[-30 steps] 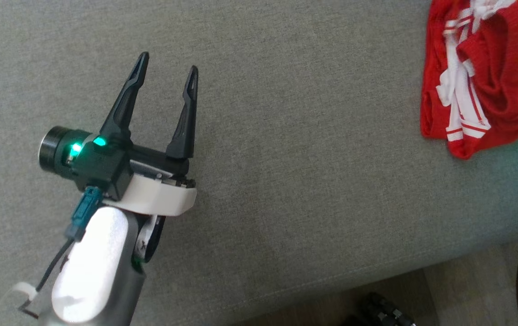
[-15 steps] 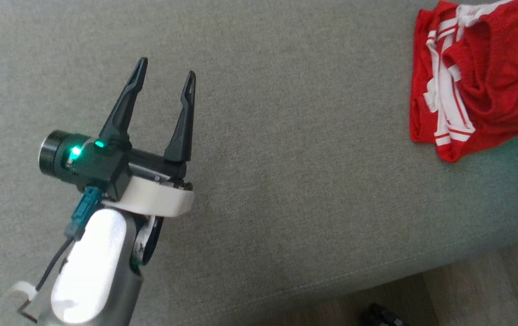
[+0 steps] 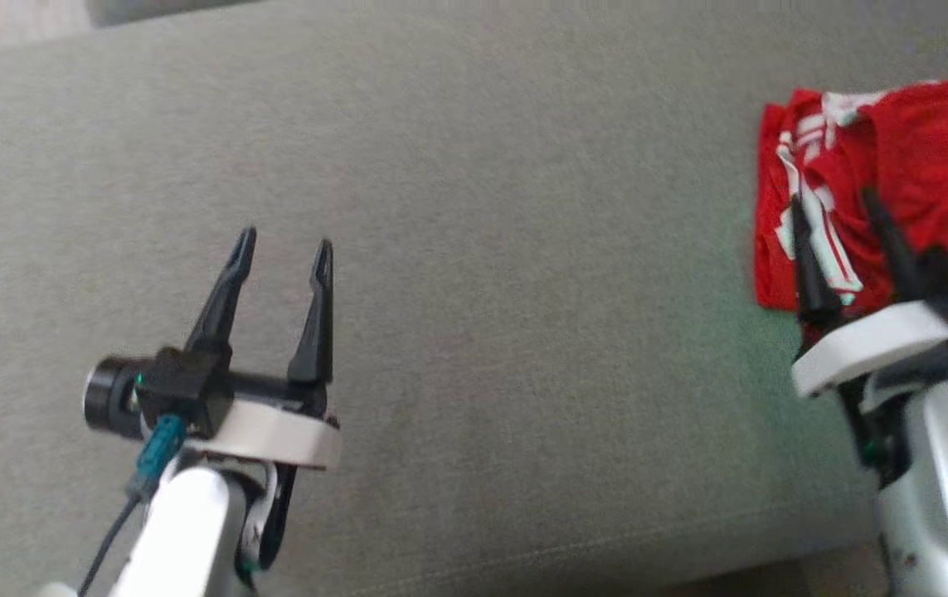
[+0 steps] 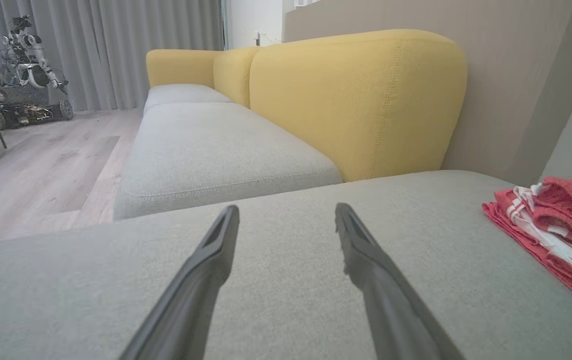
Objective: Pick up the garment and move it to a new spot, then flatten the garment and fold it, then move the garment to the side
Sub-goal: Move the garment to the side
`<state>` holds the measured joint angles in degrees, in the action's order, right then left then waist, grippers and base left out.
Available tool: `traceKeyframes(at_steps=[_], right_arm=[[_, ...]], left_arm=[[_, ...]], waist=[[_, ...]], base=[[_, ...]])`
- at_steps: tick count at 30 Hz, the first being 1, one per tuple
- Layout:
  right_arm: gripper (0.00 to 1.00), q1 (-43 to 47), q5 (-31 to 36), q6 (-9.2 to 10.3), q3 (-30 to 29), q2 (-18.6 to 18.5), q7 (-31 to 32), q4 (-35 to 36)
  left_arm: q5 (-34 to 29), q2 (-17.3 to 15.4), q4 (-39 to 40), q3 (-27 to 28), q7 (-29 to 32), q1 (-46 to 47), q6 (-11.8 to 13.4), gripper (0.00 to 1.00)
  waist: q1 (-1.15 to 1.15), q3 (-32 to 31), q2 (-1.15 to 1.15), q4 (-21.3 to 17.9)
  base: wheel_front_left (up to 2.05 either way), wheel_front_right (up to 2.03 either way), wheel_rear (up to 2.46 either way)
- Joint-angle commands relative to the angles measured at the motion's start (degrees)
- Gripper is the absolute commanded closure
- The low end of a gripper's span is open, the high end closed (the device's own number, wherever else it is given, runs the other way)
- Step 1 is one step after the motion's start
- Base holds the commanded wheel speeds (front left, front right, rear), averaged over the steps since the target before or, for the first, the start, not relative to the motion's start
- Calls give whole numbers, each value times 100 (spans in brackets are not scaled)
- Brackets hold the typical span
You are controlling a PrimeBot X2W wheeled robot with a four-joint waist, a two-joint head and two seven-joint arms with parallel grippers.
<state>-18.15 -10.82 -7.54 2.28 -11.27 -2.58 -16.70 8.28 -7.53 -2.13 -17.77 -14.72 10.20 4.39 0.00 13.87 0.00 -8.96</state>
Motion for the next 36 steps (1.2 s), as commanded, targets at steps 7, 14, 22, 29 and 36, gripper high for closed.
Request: traceKeyframes(at_steps=[7, 14, 22, 29, 36], right_arm=[[0, 722, 111, 5, 385, 482, 223, 1031], [0, 1322, 208, 5, 338, 687, 397, 1482], [0, 1919, 265, 5, 140, 786, 555, 1817], [0, 2193, 283, 5, 94, 818, 640, 1980], [0, 2315, 301, 5, 78, 830, 675, 2076]], left_arm=[[174, -92, -22, 365, -4, -466, 171, 0], [285, -235, -9, 493, 125, -901, 273, 0], [370, -318, 111, 491, 293, -1282, 320, 0], [417, -390, 211, 502, 382, -1505, 366, 0], [444, -428, 264, 489, 430, -1616, 395, 0]], waist=[[0, -696, 0, 598], [0, -1150, 0, 813], [0, -1519, 0, 859], [0, -1690, 0, 850], [0, -1777, 0, 858]], base=[[0, 0, 0], [0, 0, 0], [0, 0, 0], [0, 0, 0], [0, 0, 0]])
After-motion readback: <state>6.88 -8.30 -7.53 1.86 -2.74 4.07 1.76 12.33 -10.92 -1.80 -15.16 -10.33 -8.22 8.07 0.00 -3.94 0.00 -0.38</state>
